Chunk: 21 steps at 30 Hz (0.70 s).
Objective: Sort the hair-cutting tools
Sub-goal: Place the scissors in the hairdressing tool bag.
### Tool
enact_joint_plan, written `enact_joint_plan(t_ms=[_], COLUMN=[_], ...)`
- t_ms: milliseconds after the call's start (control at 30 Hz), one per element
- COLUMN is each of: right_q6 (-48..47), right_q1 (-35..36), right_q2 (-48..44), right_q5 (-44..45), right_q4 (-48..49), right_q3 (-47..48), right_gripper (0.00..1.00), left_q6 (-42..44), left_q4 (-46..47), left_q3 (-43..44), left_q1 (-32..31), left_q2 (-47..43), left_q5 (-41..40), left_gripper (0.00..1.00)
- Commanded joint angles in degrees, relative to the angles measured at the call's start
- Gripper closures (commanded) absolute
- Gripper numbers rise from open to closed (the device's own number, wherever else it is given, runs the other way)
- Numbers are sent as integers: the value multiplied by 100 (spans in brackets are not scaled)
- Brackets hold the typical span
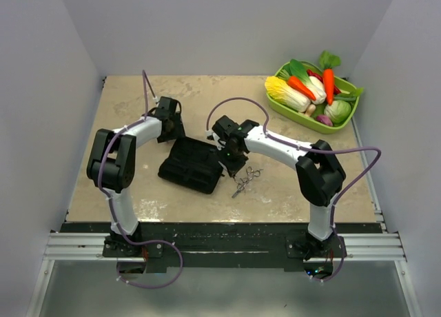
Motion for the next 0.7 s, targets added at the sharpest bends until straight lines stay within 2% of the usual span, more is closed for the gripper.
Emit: enact_joint_plan(t_ms=[0,267,433,500,667], right_q6=[-140,-316,-404,-421,-491], right_q1=[31,31,23,31,22], right_q2=[-102,92,153,171,250], right_q5=[-113,89,115,115,54], right_q4=[-76,-225,-278,-278,-339], right_q3=[395,685,747,764,913], right_gripper=[100,100,100,100,100], left_q6=[-21,23,137,216,628], left_q4=[-444,-971,-1200,-1139,-743], left_q3=[177,310,213,108,-305], left_q1=[35,53,88,88,114], left_q2=[-456,-1018,-1037,-1028,-958], left_q5=[-229,-474,-589,-528,33], left_gripper=[33,28,27,30,46])
